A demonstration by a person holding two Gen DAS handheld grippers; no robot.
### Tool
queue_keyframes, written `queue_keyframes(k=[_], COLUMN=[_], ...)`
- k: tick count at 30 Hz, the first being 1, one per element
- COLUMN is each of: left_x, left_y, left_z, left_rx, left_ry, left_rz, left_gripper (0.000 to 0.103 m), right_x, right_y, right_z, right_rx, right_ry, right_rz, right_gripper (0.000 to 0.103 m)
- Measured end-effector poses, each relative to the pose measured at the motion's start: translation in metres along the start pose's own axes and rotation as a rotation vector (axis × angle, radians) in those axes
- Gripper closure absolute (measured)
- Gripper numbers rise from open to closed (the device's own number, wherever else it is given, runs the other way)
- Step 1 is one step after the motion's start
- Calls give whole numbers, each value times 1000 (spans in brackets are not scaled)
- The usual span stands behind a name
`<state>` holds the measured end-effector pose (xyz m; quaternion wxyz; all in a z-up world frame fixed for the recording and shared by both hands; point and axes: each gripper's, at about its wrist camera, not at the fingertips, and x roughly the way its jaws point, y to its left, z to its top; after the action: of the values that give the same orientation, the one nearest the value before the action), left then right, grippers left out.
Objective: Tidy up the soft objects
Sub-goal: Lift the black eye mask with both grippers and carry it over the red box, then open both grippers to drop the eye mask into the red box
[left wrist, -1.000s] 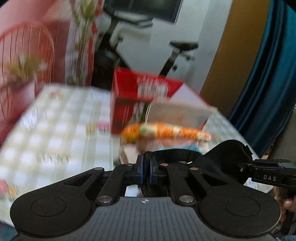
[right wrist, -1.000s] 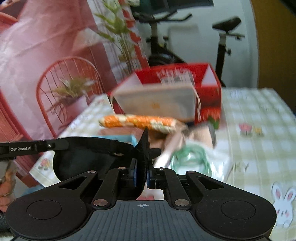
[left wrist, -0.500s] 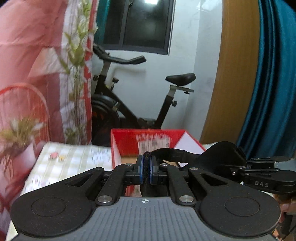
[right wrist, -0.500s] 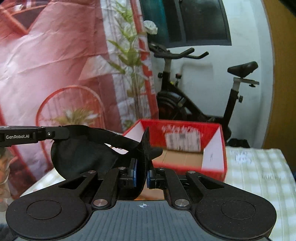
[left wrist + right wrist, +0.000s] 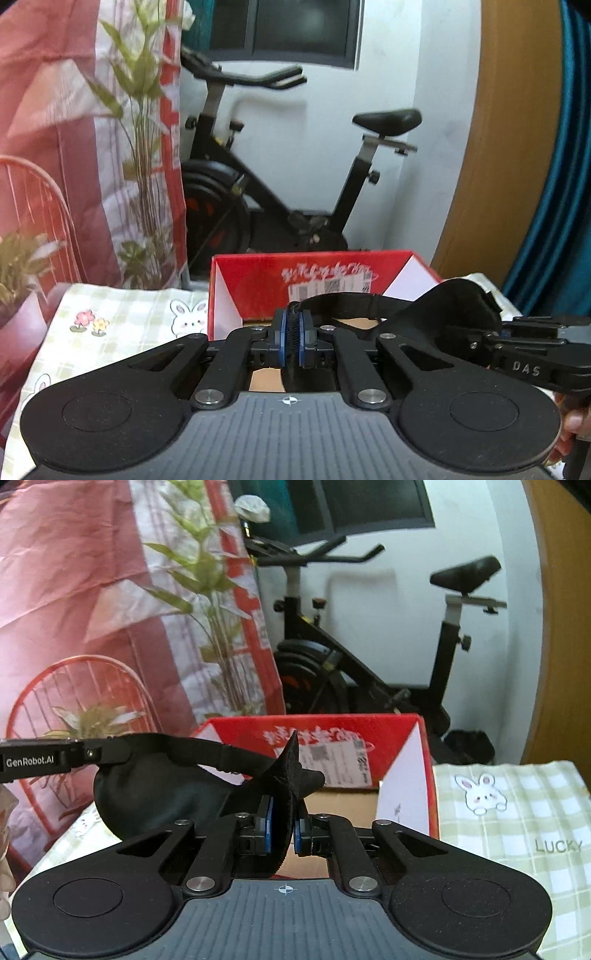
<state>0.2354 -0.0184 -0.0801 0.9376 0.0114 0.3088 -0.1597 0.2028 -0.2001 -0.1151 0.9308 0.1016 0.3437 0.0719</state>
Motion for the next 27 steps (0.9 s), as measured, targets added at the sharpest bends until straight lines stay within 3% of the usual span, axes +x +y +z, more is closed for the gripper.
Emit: queue_keyframes(k=[8, 12, 13, 16, 17, 23, 27], left_x=[25, 32, 35, 34, 30, 9, -14], left_y=[17, 15, 13, 14, 16, 29, 40], left_z=[3, 5, 7, 5, 4, -11, -29], left_rx=[-45, -16, 2, 36, 32, 25, -7], left_ry=[44, 49, 59, 82, 75, 78, 74], left_rz=[-2, -21, -26, -27, -36, -71, -138], left_gripper=[96, 94, 91, 64, 60, 59, 59], right_x=[19, 23, 23, 16, 13, -22, -49], right_y=[-16, -15, -15, -16, -17, -21, -25], right_z=[-7, -7, -7, -9, -10, -22, -34], right_rx=[36, 20, 14, 27, 33, 25, -1], right_ry=[36, 46, 48, 50, 48, 4, -23], right_rz=[-17, -67, -77, -90, -88, -100, -99], right_gripper=[83, 72, 70, 56, 53, 51, 50])
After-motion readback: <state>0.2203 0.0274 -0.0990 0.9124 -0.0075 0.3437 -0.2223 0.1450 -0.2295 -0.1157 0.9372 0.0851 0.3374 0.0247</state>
